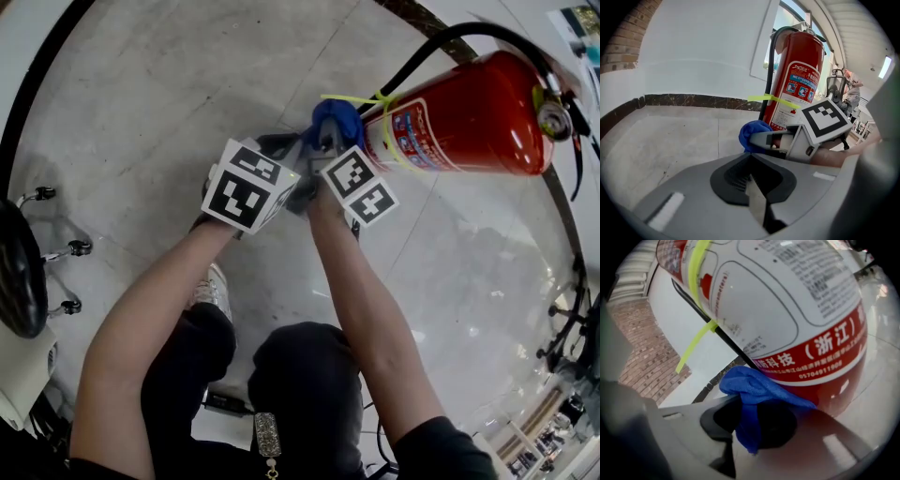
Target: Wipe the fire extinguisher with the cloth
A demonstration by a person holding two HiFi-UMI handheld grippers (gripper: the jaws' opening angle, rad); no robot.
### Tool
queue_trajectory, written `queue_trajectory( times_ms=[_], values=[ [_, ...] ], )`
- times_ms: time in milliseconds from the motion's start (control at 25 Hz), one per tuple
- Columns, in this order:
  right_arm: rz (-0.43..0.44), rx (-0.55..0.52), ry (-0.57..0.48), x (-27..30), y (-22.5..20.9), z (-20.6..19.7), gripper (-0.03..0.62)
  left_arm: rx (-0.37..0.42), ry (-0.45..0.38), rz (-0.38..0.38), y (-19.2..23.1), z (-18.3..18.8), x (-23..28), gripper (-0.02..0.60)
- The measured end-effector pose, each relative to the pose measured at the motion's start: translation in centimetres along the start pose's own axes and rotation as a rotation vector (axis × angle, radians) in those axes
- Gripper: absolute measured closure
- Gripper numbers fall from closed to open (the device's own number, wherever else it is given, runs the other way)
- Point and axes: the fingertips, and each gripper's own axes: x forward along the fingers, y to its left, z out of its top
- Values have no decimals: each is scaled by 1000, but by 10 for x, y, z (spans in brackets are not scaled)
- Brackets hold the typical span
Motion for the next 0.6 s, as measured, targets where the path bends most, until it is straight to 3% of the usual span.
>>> queue_trajectory(
  times_ms=[200, 600],
  values=[
    [-9, -216, 114, -17, -11, -17, 507, 15, 8, -3, -7, 1, 6, 577],
    [-2, -533, 313, -69, -67, -34, 507, 92, 65, -34, -50, -4, 16, 577]
  ],
)
